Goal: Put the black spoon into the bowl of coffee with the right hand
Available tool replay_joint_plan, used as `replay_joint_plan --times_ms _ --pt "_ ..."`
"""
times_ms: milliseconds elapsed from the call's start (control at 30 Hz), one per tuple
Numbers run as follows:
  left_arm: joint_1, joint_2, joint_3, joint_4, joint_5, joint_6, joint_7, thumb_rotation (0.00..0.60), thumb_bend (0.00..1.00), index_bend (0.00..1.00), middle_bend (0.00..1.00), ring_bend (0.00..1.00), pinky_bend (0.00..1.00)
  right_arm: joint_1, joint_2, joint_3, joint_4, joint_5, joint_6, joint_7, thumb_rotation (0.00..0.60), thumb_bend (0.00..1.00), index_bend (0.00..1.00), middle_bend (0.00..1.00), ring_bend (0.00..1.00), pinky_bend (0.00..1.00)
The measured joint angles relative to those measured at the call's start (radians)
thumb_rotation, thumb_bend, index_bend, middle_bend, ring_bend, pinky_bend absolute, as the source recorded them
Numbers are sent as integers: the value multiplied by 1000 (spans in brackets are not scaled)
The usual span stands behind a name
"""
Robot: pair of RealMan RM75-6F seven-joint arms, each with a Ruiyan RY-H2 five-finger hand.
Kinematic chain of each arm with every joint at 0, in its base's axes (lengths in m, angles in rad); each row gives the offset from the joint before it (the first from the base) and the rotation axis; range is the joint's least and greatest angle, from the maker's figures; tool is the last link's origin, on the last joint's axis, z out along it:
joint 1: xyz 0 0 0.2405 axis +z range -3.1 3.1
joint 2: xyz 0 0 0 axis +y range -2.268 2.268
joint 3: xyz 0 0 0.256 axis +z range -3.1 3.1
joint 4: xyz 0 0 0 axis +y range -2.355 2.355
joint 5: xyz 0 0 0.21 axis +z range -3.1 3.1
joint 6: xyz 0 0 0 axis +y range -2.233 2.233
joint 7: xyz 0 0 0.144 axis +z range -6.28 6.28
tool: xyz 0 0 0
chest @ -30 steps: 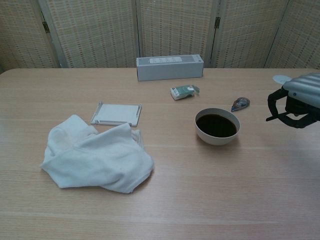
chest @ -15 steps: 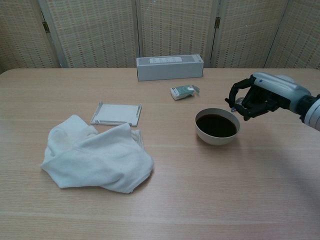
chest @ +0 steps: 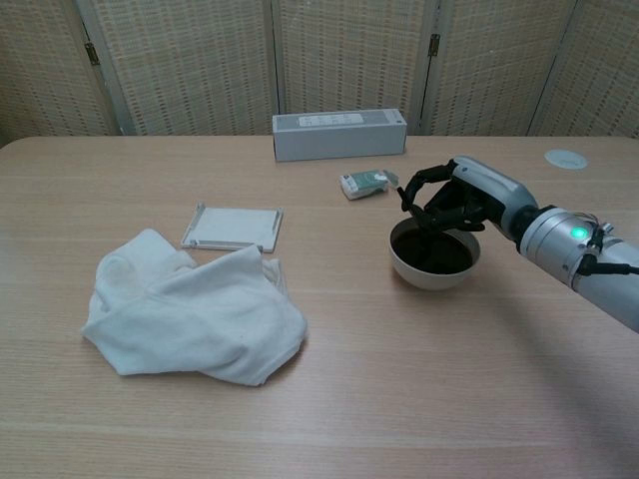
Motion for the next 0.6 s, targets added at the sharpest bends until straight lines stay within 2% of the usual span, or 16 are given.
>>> replay_joint_plan --times_ms 300,600 --pt "3 1 0 6 -5 -2 -9 600 153 124 61 72 140 27 -74 -7 95 -11 -6 68 600 465 742 1000 1000 1000" --pt "6 -3 1 16 -6 -1 -19 600 153 125 61 72 141 11 -69 -39 84 -36 23 108 600 475 748 1000 1000 1000"
